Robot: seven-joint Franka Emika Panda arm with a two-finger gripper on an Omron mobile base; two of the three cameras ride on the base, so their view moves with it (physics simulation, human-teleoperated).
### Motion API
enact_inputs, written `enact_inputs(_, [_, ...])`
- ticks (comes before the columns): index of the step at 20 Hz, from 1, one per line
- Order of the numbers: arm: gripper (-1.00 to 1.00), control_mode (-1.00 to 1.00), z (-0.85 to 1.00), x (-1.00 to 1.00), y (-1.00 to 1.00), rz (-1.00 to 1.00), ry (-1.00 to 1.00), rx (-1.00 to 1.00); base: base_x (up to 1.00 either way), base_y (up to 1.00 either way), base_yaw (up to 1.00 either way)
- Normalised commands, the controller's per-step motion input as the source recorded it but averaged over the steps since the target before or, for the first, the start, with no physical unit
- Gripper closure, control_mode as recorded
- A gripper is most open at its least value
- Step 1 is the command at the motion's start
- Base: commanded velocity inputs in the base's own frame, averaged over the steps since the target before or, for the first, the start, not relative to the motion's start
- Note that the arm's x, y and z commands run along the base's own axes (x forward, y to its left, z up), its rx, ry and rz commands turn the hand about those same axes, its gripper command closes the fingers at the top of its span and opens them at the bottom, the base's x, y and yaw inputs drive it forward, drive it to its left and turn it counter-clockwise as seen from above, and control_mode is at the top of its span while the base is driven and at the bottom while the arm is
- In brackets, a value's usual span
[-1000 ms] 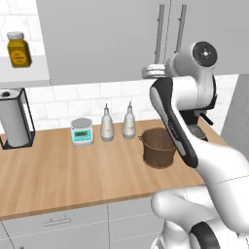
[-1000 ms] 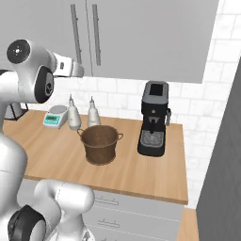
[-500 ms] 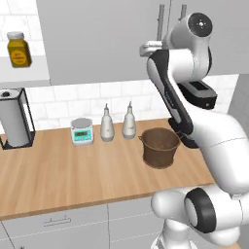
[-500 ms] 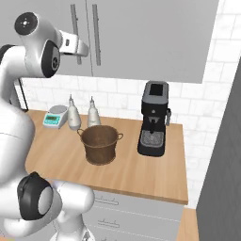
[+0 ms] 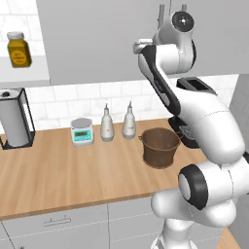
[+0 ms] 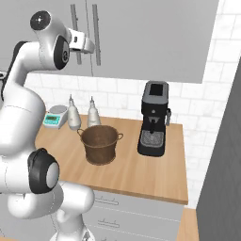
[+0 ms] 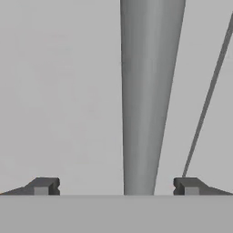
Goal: Open the cabinet, pick up the bread from the cabinet and place it in the basket. Then move the basket to the dining counter.
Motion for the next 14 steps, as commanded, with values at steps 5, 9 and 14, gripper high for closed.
enact_inputs(5, [-1.00, -1.00, -0.02, 0.29, -0.20, 0.00, -0.01, 0.00, 0.00, 0.00, 0.00])
enact_inputs(9, [-1.00, -1.00, -0.22, 0.19, -0.06, 0.00, -0.10, 0.00, 0.00, 0.00, 0.00])
enact_inputs(14, [-1.00, -1.00, -0.26, 0.54, -0.02, 0.00, -0.12, 0.00, 0.00, 0.00, 0.00])
